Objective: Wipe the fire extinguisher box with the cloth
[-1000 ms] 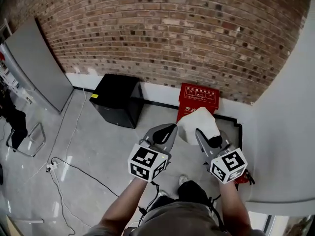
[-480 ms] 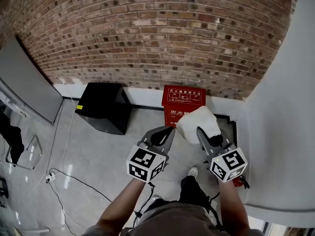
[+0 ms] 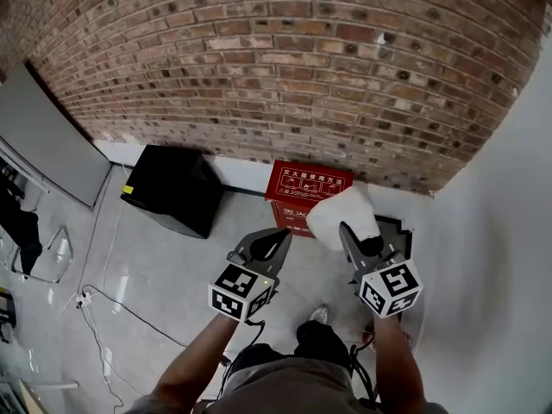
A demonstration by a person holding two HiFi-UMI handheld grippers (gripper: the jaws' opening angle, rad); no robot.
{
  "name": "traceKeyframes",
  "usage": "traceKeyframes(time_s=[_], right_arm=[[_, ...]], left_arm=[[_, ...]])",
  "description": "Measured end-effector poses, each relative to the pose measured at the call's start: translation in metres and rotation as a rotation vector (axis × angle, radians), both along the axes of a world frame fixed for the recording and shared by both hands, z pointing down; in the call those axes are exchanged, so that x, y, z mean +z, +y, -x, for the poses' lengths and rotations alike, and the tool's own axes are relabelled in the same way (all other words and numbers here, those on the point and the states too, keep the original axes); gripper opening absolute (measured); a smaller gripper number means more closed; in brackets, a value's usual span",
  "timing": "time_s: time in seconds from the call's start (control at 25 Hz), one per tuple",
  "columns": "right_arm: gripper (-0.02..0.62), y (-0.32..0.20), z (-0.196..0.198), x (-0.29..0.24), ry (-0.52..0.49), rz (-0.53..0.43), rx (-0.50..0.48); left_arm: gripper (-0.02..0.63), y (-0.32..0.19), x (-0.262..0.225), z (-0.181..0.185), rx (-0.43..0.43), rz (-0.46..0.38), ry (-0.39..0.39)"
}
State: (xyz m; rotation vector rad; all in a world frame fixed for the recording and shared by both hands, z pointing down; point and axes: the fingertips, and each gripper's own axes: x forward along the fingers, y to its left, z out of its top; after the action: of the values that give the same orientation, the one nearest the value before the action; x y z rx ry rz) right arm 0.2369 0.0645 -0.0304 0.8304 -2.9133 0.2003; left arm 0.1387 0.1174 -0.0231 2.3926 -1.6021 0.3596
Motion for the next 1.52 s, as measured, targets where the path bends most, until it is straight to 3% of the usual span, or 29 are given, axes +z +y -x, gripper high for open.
traceKeyframes(time_s=[0.36, 0.56, 0.96, 1.28, 1.52], right_arm=[[0.080, -0.081, -0.025, 0.055, 0.016, 0.092, 0.049], [0.080, -0.102, -0.017, 0.108, 0.072, 0.138, 0.108], [0.080, -0.120, -0.011, 0.279, 0.204, 0.269, 0.344], [0.080, -0.150, -0.035, 0.414, 0.362, 0.311, 0.529], [0.080, -0.178, 0.002, 0.458, 0.407, 0.267, 0.454]], left_arm=[[0.000, -0.077, 0.049, -0.012, 0.005, 0.087, -0.041], [0.000, -0.111, 0.096, 0.001, 0.071, 0.122, -0.039], [0.000, -0.160, 0.260, 0.047, 0.178, 0.233, 0.000], [0.000, -0.168, 0.369, 0.064, 0.161, 0.292, 0.024], [0.000, -0.170, 0.414, 0.084, 0.122, 0.297, 0.032]])
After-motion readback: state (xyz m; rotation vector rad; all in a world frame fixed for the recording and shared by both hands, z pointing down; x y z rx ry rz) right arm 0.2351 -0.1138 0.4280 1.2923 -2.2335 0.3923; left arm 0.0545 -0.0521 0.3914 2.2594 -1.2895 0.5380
